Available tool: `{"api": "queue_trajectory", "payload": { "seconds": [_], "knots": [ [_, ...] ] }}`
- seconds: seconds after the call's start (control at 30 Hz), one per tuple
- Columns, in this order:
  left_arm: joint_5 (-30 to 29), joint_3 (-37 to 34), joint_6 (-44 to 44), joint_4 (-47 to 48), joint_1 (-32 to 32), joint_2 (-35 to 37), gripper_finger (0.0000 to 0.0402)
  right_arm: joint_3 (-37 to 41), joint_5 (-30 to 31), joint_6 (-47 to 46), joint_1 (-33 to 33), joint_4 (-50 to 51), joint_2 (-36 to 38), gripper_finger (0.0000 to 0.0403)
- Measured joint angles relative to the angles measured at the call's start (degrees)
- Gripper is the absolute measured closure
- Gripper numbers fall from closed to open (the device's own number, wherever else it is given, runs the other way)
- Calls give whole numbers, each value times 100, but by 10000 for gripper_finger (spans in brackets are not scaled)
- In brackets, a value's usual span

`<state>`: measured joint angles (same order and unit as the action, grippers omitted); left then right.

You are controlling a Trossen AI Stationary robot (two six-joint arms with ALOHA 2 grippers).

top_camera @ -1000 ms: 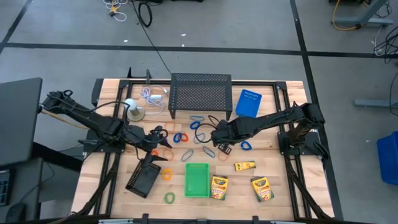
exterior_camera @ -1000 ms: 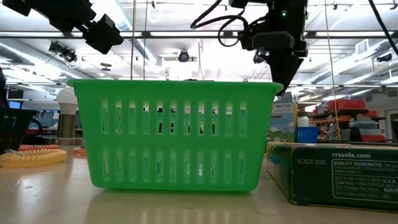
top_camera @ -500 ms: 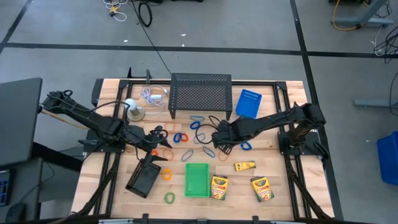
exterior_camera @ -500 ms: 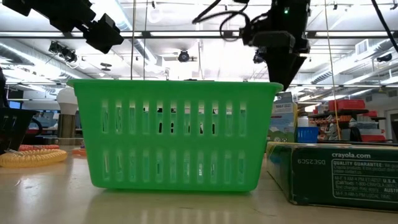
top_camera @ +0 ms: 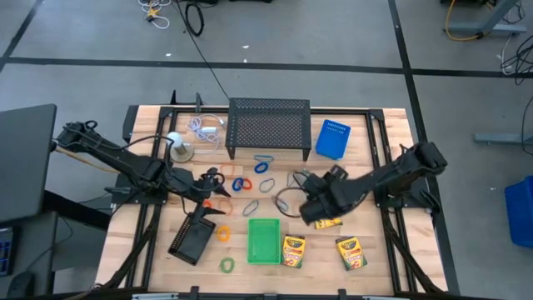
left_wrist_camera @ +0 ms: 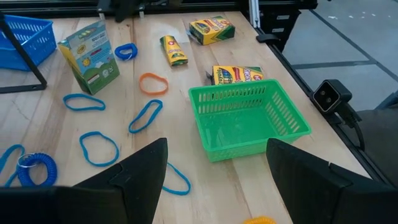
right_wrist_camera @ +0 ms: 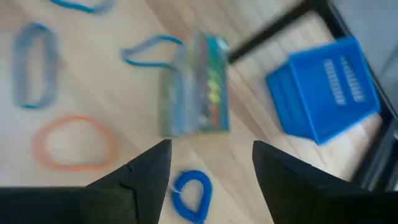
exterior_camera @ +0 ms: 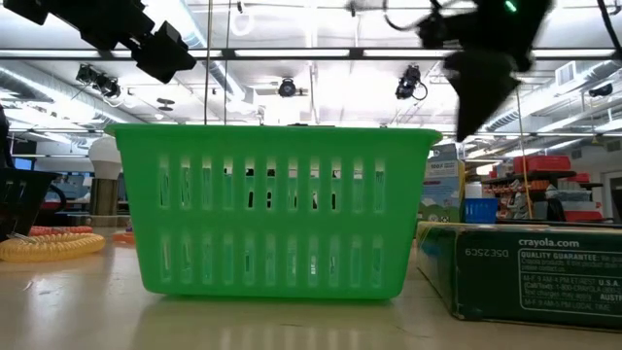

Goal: Pick & Place Office Desk Supplies
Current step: Put the crayon box into the green bin

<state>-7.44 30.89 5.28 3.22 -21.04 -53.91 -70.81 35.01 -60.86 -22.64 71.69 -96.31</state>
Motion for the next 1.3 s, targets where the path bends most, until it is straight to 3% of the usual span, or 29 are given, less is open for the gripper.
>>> {"api": "queue_trajectory", "payload": {
  "seconds": [0.3,0.57,0.73,0.87,1.1,1.3],
  "knots": [
    [-63,0,2,-140,0,0,118,1871,1104,-1911,-1154,-1450,1029,167],
    [-82,0,21,-254,0,0,118,3563,2355,-2322,-1684,-3723,1439,167],
    [-119,0,-21,-357,0,0,118,4421,3355,-1602,-1683,-5646,1381,167],
    [-120,0,-43,-486,0,0,118,4841,3849,-939,-1596,-6517,1381,167],
    [-194,0,-125,-572,0,0,118,5393,3976,24,-1589,-7981,1335,167],
    [-196,0,-125,-570,0,0,118,5467,3940,376,-1682,-8901,773,167]
  ]
}}
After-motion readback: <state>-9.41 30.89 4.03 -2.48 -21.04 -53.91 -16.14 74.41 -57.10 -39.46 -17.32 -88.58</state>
